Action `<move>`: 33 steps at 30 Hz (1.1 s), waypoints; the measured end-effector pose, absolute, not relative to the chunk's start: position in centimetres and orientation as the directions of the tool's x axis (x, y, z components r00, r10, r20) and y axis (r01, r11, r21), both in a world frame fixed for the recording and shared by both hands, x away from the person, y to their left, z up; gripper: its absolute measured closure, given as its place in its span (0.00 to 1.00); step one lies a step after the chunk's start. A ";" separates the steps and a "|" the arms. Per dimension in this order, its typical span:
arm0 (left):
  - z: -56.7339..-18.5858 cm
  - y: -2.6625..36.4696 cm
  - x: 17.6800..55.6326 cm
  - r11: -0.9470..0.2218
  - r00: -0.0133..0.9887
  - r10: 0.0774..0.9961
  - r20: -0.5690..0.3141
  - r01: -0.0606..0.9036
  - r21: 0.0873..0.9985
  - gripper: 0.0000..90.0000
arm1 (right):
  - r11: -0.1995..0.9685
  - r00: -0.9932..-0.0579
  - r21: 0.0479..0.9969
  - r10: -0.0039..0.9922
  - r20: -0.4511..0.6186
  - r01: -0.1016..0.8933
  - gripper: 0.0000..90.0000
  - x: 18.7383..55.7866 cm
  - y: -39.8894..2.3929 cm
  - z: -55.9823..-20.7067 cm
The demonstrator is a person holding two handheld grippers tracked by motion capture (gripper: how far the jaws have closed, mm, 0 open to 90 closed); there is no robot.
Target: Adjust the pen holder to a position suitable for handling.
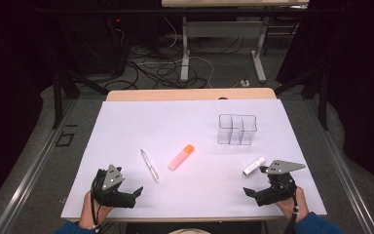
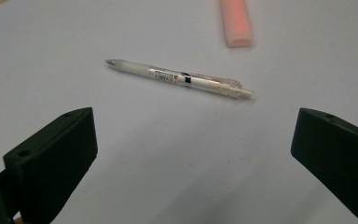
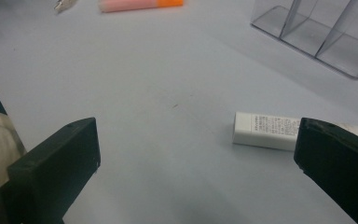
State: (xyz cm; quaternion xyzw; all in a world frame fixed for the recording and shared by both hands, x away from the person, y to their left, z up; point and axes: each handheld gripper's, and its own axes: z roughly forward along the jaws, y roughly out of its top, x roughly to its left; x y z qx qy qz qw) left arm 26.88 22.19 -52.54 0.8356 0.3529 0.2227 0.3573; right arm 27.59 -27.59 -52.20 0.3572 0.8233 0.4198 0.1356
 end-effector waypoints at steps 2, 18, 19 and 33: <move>-52.6 22.2 26.9 -0.501 0.652 0.748 0.123 0.434 0.749 0.00 | 0.387 -0.706 0.794 0.704 0.074 0.469 0.00 27.8 -27.6 -52.2; -52.7 22.0 27.2 -0.511 0.663 0.739 0.115 0.441 0.738 0.00 | 0.357 -0.667 0.805 0.742 0.064 0.475 0.00 31.3 -28.2 -51.4; -52.7 22.0 27.2 -0.511 0.663 0.739 0.117 0.439 0.739 0.00 | 0.355 -0.665 0.809 0.744 0.060 0.469 0.00 31.6 -28.2 -51.3; -52.8 21.9 27.3 -0.516 0.674 0.731 0.107 0.444 0.732 0.00 | 0.306 -0.608 0.826 0.792 0.055 0.473 0.17 34.6 -29.6 -50.4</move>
